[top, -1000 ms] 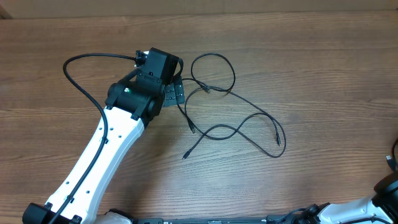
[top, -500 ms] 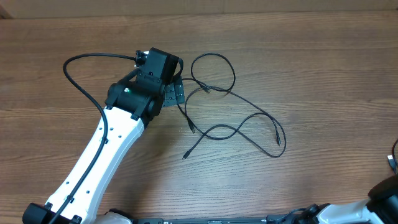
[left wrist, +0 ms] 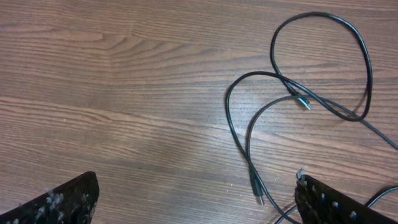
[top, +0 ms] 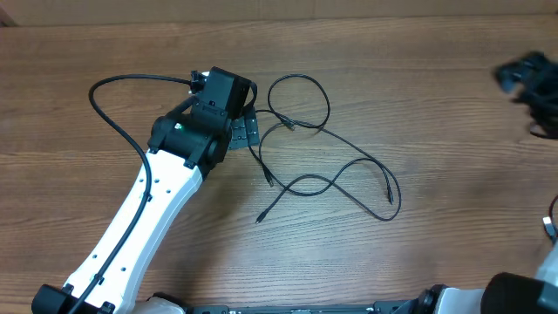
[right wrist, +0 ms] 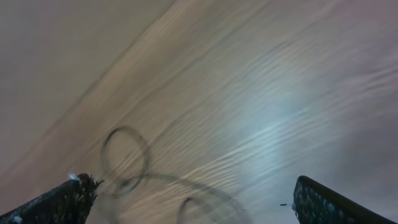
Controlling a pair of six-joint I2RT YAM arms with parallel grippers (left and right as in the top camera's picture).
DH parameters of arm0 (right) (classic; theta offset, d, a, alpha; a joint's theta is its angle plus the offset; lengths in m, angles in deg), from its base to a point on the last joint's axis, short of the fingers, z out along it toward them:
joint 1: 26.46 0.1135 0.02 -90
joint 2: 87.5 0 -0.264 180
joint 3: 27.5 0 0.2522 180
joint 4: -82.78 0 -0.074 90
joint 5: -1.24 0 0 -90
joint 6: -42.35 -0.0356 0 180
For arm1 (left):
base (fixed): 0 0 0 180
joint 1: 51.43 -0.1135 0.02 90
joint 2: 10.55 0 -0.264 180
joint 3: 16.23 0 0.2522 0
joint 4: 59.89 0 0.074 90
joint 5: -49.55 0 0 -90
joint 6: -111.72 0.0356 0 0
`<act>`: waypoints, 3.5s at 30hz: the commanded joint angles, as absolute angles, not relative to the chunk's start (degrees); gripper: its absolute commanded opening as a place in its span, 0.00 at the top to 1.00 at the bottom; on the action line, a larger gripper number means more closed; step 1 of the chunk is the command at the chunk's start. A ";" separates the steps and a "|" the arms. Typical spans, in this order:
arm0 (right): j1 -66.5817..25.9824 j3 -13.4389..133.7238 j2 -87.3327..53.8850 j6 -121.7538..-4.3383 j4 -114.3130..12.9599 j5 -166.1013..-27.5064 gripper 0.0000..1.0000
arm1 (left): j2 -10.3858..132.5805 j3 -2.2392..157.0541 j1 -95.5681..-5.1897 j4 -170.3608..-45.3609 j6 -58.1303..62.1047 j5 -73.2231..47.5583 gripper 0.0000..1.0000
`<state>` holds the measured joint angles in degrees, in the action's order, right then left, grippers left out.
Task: Untangle cables
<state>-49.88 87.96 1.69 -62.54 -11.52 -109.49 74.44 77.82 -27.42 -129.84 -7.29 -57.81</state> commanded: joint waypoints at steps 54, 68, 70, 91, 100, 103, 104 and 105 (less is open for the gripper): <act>-1.45 83.54 11.15 -107.98 -48.20 -84.05 0.96 | 73.79 78.33 -27.42 -129.99 -7.88 -57.99 0.00; -5.75 102.38 -8.63 -101.12 -42.64 -67.83 0.96 | 73.79 78.33 -27.42 -129.99 -7.88 -57.99 0.00; -6.89 104.81 -8.63 -101.12 -41.99 -68.23 0.96 | 73.79 78.33 -27.42 -129.99 -7.88 -57.99 0.00; -44.35 108.54 -5.24 -88.66 -54.49 -65.82 0.96 | 73.81 78.33 -27.42 -129.99 -7.88 -57.99 0.00; -52.96 108.52 11.42 -79.61 -56.72 -65.84 0.96 | 73.81 78.33 -27.42 -129.99 -7.88 -57.99 0.00; -55.89 108.48 16.58 -78.83 -53.03 -65.87 0.96 | 73.79 78.33 -27.42 -129.99 -7.88 -57.99 0.00; -56.94 108.48 18.37 -78.83 -51.45 -65.87 0.96 | 73.79 78.33 -27.42 -129.99 -7.88 -57.99 0.00; -57.84 108.48 19.81 -78.83 -49.84 -65.87 0.96 | 73.81 78.33 -27.42 -129.99 -7.88 -57.99 0.00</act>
